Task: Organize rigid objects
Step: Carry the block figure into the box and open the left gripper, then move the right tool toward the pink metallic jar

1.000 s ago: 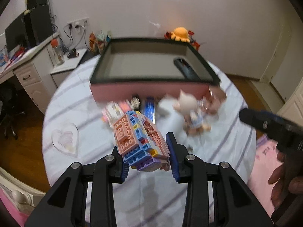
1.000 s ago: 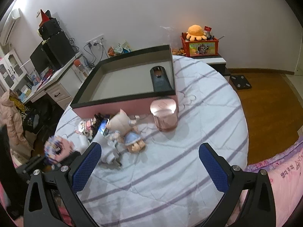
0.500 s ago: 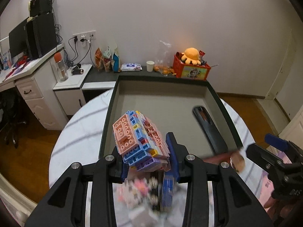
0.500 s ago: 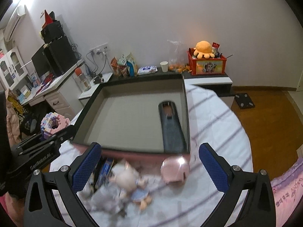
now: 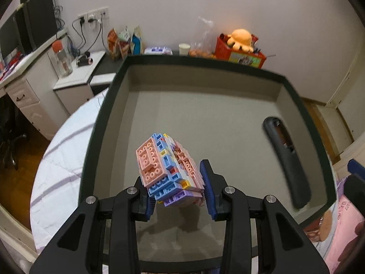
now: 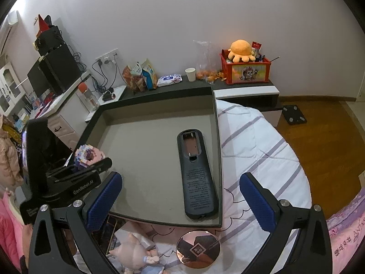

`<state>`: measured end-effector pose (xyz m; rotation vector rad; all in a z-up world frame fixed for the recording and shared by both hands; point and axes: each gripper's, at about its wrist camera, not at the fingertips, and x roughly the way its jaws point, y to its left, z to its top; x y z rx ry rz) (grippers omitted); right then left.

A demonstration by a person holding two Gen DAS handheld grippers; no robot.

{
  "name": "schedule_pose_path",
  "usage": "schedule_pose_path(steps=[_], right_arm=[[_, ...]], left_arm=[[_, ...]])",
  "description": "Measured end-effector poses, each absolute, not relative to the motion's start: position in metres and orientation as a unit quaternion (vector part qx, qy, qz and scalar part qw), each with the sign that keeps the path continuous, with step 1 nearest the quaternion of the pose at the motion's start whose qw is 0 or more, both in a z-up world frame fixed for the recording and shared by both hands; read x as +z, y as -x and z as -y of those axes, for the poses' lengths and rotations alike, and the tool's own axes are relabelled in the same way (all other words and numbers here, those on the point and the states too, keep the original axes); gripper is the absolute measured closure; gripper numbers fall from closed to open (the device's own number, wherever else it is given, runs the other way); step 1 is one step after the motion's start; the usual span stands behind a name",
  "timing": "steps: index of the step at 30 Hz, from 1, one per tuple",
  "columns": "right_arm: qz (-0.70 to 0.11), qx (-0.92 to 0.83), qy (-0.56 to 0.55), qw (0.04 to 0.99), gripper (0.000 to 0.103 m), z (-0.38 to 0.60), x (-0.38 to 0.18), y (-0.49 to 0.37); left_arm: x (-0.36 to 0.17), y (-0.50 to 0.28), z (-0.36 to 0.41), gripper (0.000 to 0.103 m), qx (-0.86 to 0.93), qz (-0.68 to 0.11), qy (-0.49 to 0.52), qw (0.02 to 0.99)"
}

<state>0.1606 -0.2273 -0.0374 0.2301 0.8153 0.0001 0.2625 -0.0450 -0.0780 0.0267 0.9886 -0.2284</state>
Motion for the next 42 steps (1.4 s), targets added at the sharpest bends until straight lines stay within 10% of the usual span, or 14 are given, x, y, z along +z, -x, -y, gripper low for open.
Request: schedule_pose_path(steps=[9, 42], right_arm=[[-0.396, 0.003, -0.110, 0.912, 0.000, 0.227, -0.036, -0.155], [-0.377, 0.021, -0.091, 0.921, 0.000, 0.191, -0.024, -0.018]], left_arm=[[-0.064, -0.244, 0.051, 0.000, -0.115, -0.445, -0.033, 0.887], [0.001, -0.056, -0.009, 0.000, -0.063, -0.371, -0.002, 0.927]])
